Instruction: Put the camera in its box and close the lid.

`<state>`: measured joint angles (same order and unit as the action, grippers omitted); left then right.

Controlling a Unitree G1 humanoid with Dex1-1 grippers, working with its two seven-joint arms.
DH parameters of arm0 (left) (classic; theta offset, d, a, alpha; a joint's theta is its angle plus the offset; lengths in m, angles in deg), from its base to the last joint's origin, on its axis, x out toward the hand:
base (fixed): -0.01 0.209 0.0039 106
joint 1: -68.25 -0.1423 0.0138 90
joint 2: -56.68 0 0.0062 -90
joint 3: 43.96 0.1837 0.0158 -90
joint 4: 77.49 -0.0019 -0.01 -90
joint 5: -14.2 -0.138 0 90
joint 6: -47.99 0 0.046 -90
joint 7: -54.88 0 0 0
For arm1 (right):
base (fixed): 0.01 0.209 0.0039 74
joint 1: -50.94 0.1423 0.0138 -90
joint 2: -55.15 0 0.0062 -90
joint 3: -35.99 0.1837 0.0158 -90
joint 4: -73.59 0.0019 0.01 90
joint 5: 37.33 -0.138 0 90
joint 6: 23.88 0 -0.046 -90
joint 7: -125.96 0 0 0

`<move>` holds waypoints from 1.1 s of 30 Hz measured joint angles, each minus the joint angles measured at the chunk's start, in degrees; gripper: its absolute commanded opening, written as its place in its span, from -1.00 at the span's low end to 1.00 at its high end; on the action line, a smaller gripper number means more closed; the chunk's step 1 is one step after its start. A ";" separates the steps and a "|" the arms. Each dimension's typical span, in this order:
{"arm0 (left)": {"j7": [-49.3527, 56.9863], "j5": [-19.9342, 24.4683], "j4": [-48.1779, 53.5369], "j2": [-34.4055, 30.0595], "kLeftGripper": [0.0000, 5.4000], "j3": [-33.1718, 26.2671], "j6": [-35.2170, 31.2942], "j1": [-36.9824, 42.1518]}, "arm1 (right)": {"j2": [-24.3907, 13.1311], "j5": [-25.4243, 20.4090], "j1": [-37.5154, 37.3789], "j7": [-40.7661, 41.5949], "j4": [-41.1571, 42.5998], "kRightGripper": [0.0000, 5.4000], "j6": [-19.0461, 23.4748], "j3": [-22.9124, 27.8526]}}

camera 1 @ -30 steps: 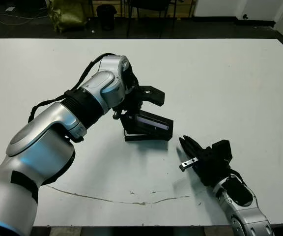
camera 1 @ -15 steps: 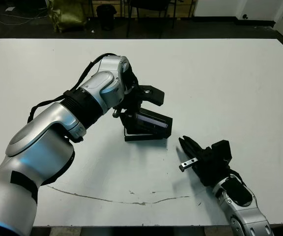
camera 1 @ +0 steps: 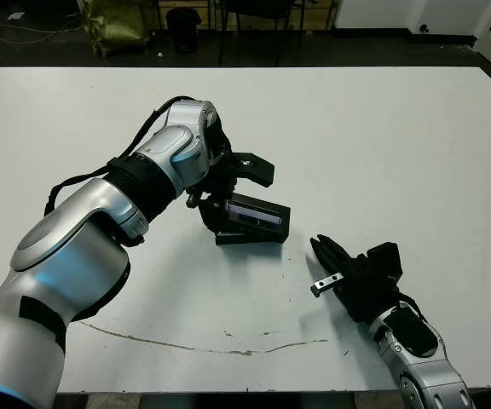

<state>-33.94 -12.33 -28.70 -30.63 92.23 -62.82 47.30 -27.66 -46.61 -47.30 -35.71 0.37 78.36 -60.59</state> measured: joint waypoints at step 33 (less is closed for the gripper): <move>0.05 -0.22 1.00 -0.37 -0.12 -1.85 -0.54 -2.85 | 0.32 -0.04 -0.31 -0.21 -0.67 -1.00 -1.54 -0.03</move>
<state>-33.89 -12.55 -27.70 -31.00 90.38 -63.36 44.46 -27.33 -46.64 -47.61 -35.92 -0.30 76.81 -60.62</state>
